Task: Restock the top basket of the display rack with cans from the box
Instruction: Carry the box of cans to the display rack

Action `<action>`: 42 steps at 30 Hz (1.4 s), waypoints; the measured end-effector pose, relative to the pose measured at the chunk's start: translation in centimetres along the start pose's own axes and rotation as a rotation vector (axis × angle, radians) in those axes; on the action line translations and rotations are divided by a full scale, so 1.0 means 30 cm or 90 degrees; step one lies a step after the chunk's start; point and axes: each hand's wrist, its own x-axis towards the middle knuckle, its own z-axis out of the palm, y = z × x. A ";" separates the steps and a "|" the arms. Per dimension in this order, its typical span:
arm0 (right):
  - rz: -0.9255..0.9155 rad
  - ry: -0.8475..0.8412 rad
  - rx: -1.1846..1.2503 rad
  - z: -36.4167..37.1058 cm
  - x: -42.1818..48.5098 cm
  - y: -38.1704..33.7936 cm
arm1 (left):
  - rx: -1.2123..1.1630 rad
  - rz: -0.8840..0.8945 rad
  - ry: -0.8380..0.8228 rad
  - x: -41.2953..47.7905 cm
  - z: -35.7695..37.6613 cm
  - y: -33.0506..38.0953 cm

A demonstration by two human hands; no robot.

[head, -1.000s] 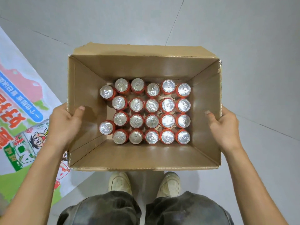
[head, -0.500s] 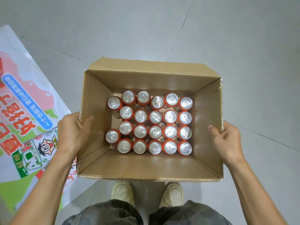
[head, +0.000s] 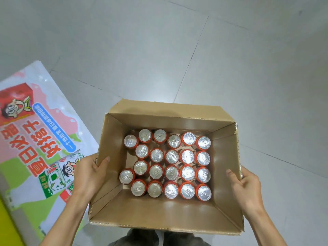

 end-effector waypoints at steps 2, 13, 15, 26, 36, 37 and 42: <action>-0.001 0.001 -0.009 -0.065 -0.074 -0.052 | 0.009 0.004 -0.012 -0.067 -0.080 0.044; 0.012 0.006 -0.017 -0.524 -0.497 -0.524 | 0.003 0.037 0.021 -0.408 -0.670 0.441; 0.011 0.016 -0.005 -0.609 -0.559 -0.611 | -0.006 0.060 0.034 -0.453 -0.784 0.531; -0.042 0.052 0.019 -1.045 -0.837 -1.112 | -0.056 0.082 0.061 -0.691 -1.322 0.886; -0.109 0.031 0.020 -1.255 -0.940 -1.319 | -0.034 0.104 0.116 -0.821 -1.563 1.043; -0.115 0.031 0.027 -1.263 -0.945 -1.341 | -0.039 0.104 0.122 -0.828 -1.575 1.050; -0.099 0.014 -0.018 -1.247 -0.880 -1.380 | -0.044 0.052 0.106 -0.808 -1.603 1.047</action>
